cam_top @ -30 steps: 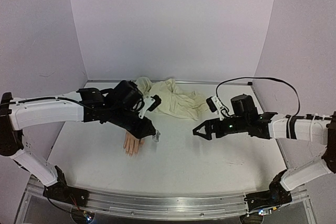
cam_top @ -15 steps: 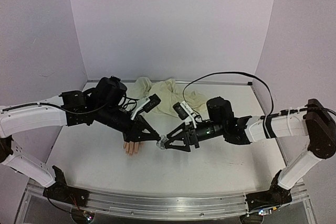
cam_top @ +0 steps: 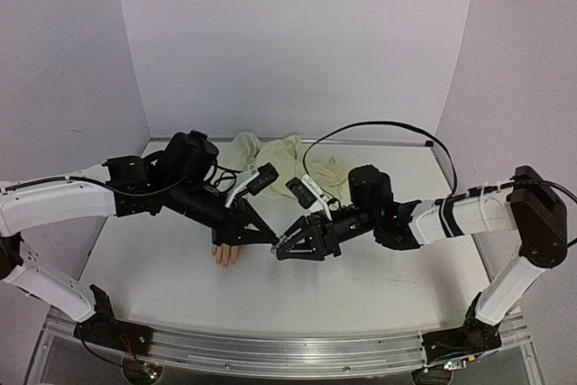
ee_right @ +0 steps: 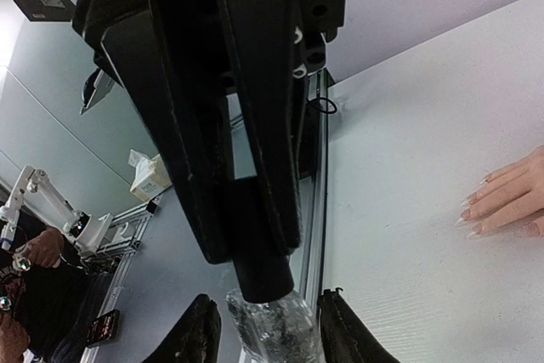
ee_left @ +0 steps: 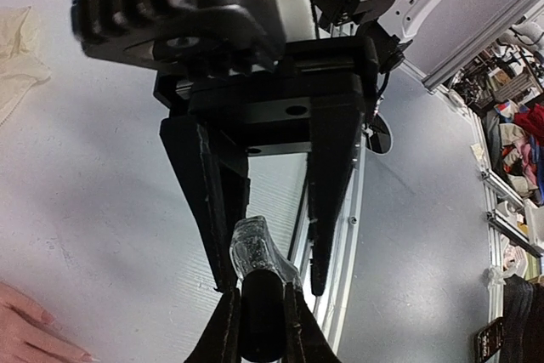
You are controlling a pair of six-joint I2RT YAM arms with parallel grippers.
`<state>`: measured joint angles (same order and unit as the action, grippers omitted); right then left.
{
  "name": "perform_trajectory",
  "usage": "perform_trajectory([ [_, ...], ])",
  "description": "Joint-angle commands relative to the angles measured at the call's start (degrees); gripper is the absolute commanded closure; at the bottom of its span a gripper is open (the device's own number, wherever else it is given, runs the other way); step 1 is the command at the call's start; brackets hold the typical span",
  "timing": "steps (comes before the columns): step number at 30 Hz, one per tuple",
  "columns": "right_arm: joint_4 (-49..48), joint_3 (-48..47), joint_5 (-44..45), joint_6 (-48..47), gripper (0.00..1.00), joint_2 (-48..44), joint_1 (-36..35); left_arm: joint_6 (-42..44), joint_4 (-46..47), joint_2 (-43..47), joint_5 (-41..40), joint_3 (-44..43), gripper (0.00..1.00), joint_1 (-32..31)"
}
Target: Paint the nails
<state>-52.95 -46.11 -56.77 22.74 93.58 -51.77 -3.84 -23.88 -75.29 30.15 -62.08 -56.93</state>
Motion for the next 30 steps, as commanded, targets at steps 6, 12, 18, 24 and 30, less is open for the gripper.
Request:
perform_trajectory([
  [6, -5.19, -2.53, -4.66, 0.69, 0.87, 0.83, -0.39, 1.22, 3.24, 0.58, -0.52, -1.74, 1.00, 0.32],
  [12, -5.33, -1.73, 0.69, -0.43, 1.00, -0.29, -0.42, -0.97, 3.31, 0.32, -2.63, -1.84, 1.00, 0.32],
  [18, -1.86, 2.97, 30.07, -5.12, 1.00, -6.28, -1.46, -11.15, 2.48, -0.06, -15.81, -2.81, 1.00, 0.32],
  [24, -5.70, 2.59, 84.78, -25.28, 1.00, -6.50, -16.42, -27.80, -3.42, -2.90, -28.56, -6.99, 1.00, 0.30],
  [30, -10.49, -2.17, 88.45, -30.75, 1.00, -0.79, -19.43, -28.57, -3.17, -2.43, -28.22, -9.58, 1.00, 0.32],
])
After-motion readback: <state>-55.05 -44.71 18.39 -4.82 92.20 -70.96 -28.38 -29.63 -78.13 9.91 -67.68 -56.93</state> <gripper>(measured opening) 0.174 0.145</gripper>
